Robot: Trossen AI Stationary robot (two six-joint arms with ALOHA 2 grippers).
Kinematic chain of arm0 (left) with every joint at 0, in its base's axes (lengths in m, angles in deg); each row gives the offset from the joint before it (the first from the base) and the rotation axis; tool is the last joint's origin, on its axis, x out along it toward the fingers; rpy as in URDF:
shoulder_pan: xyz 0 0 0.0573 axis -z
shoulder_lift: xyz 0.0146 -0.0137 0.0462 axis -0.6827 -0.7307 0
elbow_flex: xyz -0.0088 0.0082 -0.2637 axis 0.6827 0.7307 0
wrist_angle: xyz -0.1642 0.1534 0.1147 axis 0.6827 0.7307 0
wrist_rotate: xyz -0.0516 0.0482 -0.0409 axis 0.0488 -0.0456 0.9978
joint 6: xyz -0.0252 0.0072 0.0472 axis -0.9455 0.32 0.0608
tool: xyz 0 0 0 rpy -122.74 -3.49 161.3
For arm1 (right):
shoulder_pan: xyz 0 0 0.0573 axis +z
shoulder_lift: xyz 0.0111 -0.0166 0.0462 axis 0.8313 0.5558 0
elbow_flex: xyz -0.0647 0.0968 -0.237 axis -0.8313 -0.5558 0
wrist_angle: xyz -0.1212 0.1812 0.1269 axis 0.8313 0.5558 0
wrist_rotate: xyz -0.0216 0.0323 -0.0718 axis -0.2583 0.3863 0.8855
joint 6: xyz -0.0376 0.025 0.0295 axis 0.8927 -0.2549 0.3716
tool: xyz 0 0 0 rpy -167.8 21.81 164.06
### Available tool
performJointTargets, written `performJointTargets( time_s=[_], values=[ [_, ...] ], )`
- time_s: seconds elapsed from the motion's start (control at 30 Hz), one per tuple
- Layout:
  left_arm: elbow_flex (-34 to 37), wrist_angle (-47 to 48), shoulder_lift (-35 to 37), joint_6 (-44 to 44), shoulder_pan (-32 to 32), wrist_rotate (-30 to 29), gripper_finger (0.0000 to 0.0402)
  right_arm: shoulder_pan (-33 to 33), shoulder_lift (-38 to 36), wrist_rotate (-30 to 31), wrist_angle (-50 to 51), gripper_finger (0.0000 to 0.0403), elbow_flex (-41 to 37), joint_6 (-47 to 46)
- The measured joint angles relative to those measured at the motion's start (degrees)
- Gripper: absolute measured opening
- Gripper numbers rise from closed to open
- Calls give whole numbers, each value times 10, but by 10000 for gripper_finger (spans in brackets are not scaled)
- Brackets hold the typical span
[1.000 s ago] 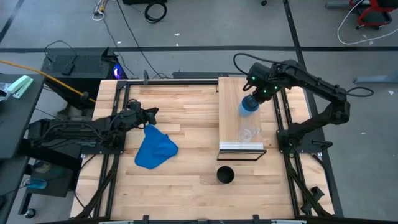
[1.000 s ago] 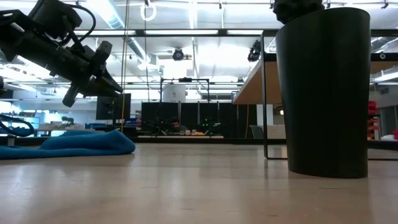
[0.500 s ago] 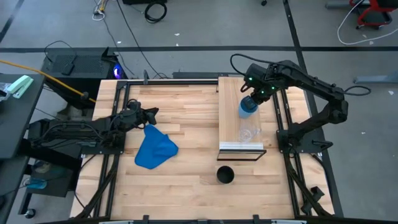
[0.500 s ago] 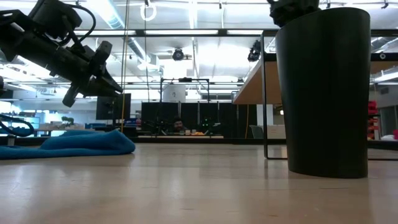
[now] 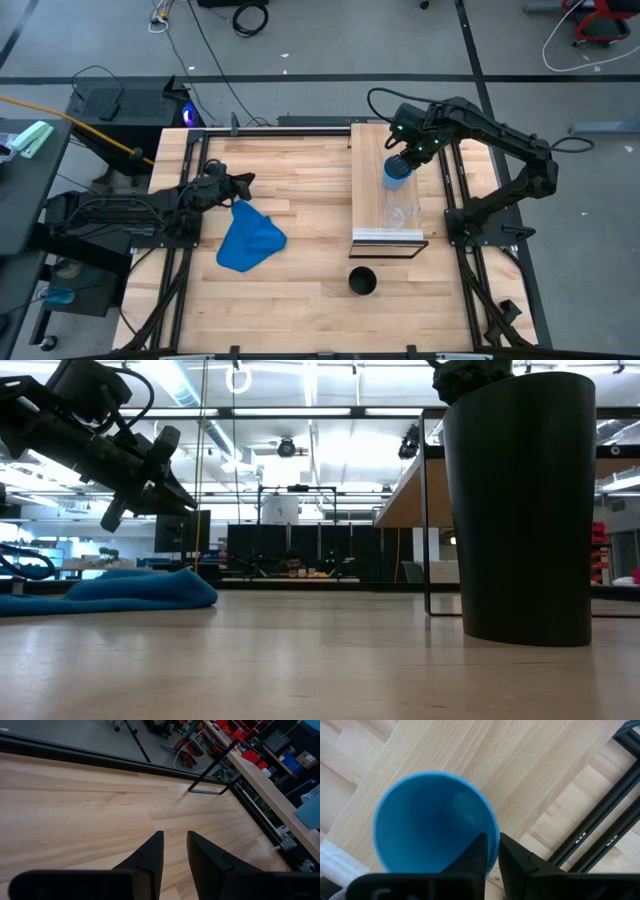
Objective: Stack small to large cups/mugs on shelf
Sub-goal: Put the blue cup on the shelf
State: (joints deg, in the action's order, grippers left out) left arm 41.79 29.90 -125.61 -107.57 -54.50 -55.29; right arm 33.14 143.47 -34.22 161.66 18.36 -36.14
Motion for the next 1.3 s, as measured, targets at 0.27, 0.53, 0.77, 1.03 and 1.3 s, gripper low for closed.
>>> performJointTargets(
  time_s=[0.27, 0.53, 0.77, 1.03, 1.3],
  values=[
    [0, 0, 0, 0, 0, 0, 93, 0, 0, -4, 0, 79, 0, 2],
    [0, 0, 0, 0, 0, 0, 85, 0, 0, -6, -18, 87, 0, 5],
    [0, 0, 0, 0, 0, 0, 92, 0, 0, -11, -20, 87, 0, 6],
    [0, 0, 0, 0, 0, 0, 89, 0, -1, -11, -15, 87, 0, 5],
    [0, 0, 0, 0, 0, 0, 88, 0, -5, -11, 0, 87, 7, 4]
  ],
)
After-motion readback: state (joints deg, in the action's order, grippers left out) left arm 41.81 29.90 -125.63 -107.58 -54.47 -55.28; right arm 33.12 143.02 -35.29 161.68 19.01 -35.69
